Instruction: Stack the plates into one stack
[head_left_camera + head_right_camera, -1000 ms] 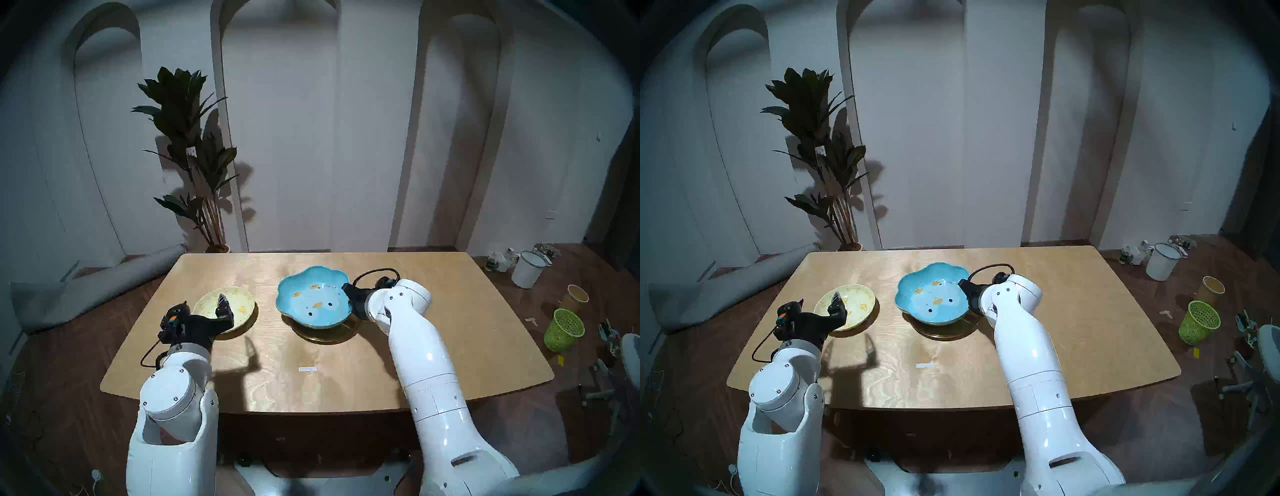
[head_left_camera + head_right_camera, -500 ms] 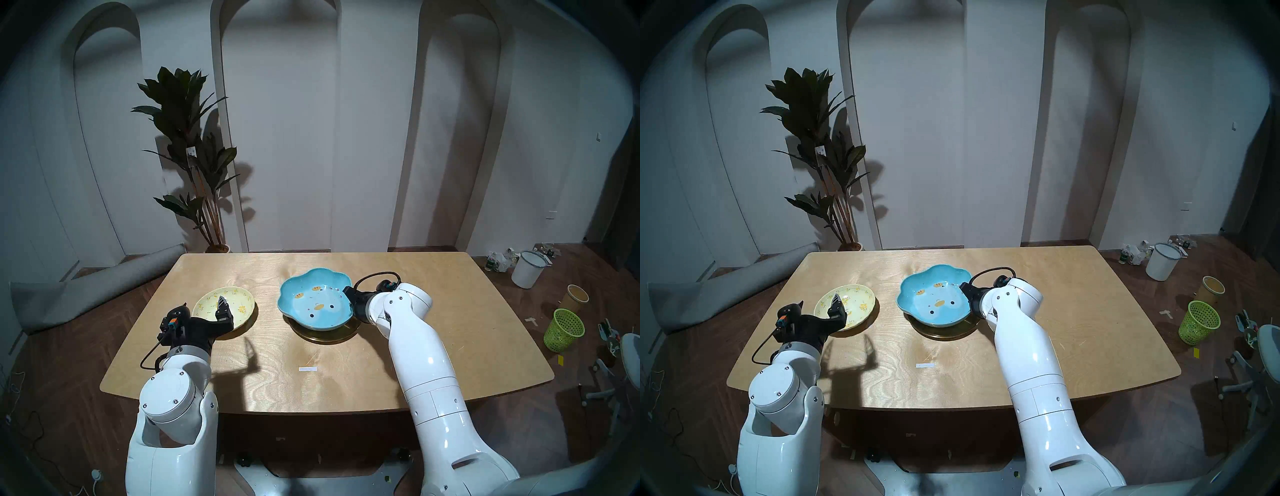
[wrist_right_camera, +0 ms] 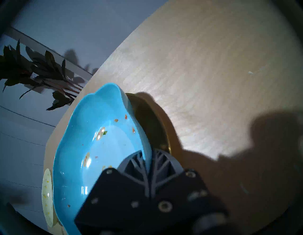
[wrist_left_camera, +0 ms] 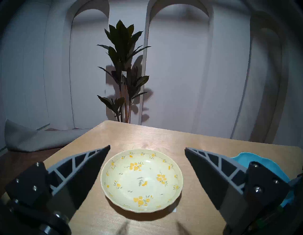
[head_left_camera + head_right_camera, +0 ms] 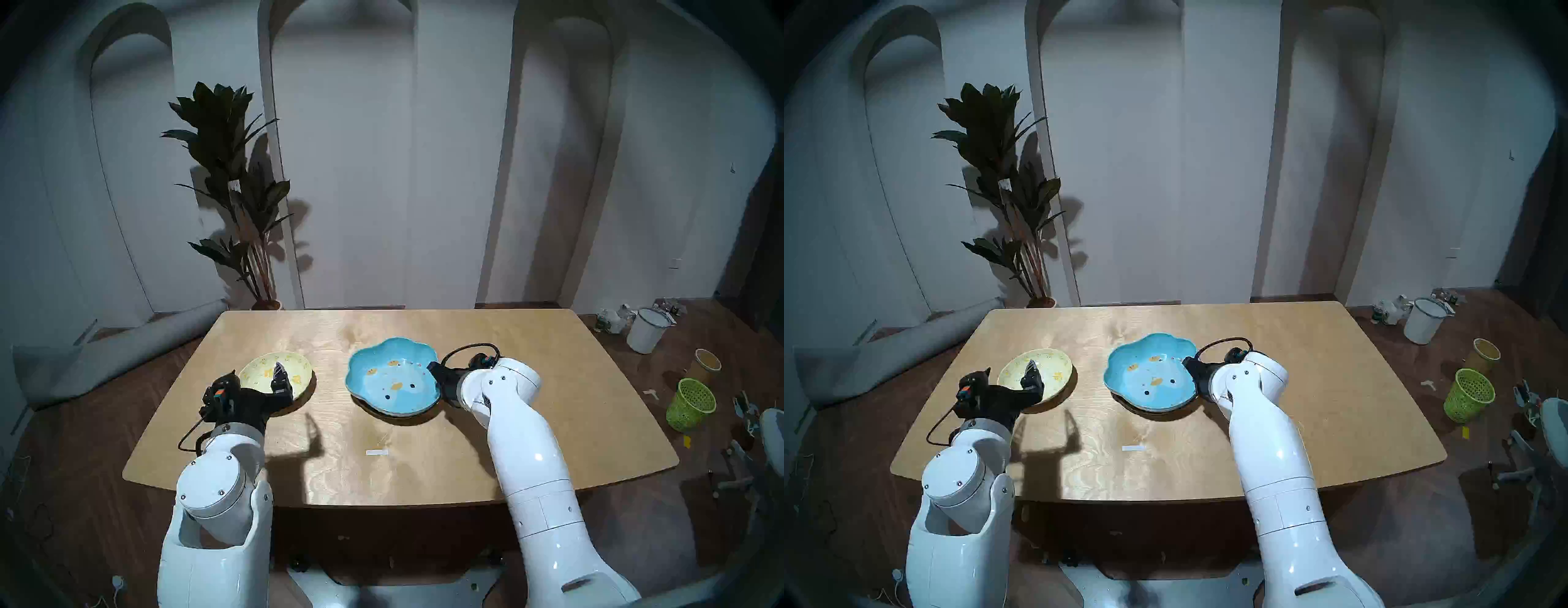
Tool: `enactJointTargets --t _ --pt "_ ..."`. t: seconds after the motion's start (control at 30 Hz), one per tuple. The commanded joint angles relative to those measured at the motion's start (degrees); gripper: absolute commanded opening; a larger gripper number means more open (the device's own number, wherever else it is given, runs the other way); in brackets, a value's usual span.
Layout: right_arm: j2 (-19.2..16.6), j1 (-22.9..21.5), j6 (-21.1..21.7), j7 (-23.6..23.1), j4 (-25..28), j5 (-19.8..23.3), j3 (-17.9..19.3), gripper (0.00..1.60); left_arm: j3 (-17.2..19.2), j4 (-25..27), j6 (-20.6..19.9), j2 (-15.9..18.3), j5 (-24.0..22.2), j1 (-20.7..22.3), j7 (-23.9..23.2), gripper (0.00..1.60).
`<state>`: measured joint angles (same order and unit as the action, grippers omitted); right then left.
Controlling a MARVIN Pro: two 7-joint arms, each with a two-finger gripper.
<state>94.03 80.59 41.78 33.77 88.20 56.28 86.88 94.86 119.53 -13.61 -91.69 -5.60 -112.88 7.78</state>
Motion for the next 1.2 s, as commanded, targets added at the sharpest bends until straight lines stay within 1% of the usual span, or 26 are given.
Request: enactJointTargets --t 0.0,0.33,0.37,0.4,0.47,0.5,0.63,0.73,0.77,0.87,1.17 --pt "0.1 -0.6 -1.7 -0.8 1.7 -0.4 0.0 0.00 -0.2 1.1 0.3 0.1 0.2 0.6 0.0 1.60" --pt "-0.2 -1.8 -1.6 -1.6 -0.2 -0.6 -1.3 0.00 -0.2 1.1 0.2 -0.1 0.3 0.9 0.2 1.60" --pt "-0.2 -1.9 -1.7 -1.7 -0.3 -0.6 -1.4 0.11 -0.1 1.1 0.2 -0.1 0.3 0.9 0.2 1.60" --pt "-0.3 -2.0 -1.3 -2.0 -0.6 -0.4 -1.4 0.28 -0.1 1.1 0.2 -0.2 0.4 0.9 0.3 1.60" --pt "-0.4 -1.8 -1.3 -2.3 -0.6 -0.7 -2.0 0.73 -0.1 1.1 0.1 -0.2 0.4 1.0 0.4 1.60" --pt "-0.3 -1.7 -1.3 -2.3 -0.5 -0.8 -2.2 1.60 -0.1 1.1 0.2 -0.3 0.4 1.0 0.4 1.60" --pt "-0.4 -1.4 -1.0 -2.1 0.2 -0.6 -2.5 1.60 0.1 1.1 0.2 -0.3 0.2 1.2 0.4 1.60" --pt "-0.6 -1.0 -0.7 -1.9 2.0 -0.4 -2.2 1.60 0.1 1.0 0.1 -0.3 0.1 1.2 0.4 1.60" --pt "-1.0 -0.7 -1.1 -3.0 2.8 -0.4 -2.3 1.60 0.1 1.0 0.1 -0.3 0.0 1.3 0.4 1.60" --pt "-1.1 -0.4 -0.9 -2.9 4.8 -0.3 -2.1 1.60 0.1 0.8 0.1 -0.3 0.0 1.4 0.3 1.60" --pt "-1.4 -0.5 1.7 -0.4 11.6 -0.1 -1.2 1.60 -0.1 0.7 -0.2 -0.1 -0.2 1.8 0.1 1.60"
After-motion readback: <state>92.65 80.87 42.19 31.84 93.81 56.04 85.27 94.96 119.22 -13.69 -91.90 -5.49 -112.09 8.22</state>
